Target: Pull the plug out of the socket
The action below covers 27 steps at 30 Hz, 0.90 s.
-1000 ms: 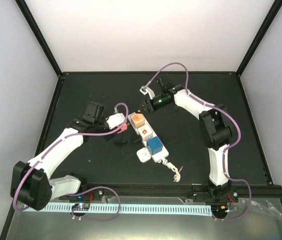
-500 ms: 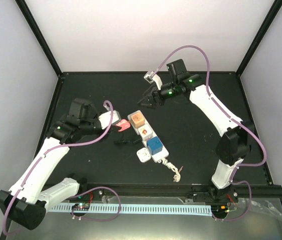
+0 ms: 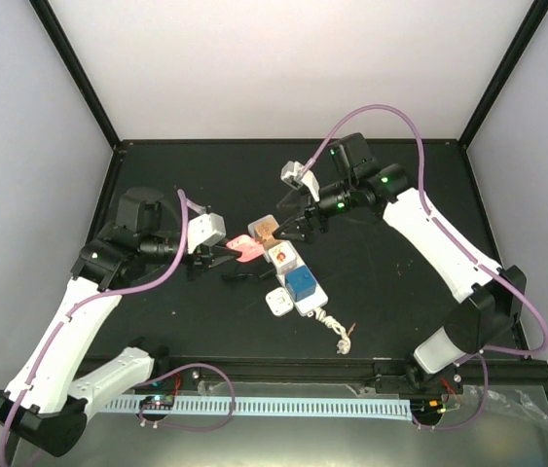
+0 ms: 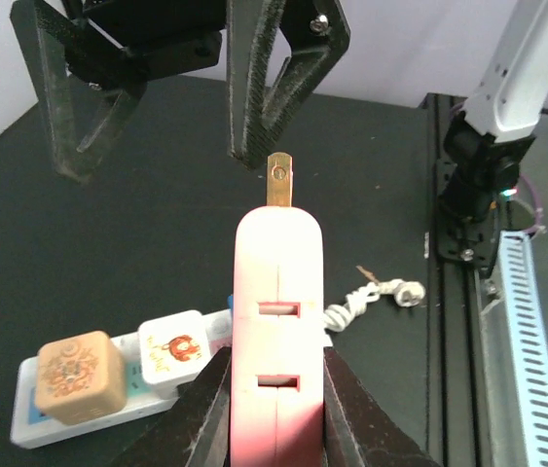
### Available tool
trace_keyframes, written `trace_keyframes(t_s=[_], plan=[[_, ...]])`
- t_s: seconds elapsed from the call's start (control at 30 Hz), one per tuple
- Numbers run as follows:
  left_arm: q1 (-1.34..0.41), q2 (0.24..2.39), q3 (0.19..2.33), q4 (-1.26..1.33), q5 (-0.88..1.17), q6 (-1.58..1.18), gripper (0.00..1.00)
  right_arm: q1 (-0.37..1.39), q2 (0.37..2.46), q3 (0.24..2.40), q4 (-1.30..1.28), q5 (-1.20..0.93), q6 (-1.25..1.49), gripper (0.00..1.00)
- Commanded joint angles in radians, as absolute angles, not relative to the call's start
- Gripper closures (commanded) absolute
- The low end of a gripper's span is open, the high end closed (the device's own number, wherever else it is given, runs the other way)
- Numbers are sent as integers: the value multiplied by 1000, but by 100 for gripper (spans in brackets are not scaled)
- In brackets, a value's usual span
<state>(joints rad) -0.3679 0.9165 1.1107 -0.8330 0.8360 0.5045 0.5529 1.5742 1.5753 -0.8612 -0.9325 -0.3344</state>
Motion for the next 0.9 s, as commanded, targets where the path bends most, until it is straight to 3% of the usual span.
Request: trace_keyframes(t_s=[0.0, 0.87], plan=[[-364, 913, 1144, -829, 951, 468, 89, 597, 1527, 1561, -833, -963, -315, 0], [-362, 914, 1121, -815, 965, 454, 89, 709, 1459, 1646, -941, -967, -395, 0]])
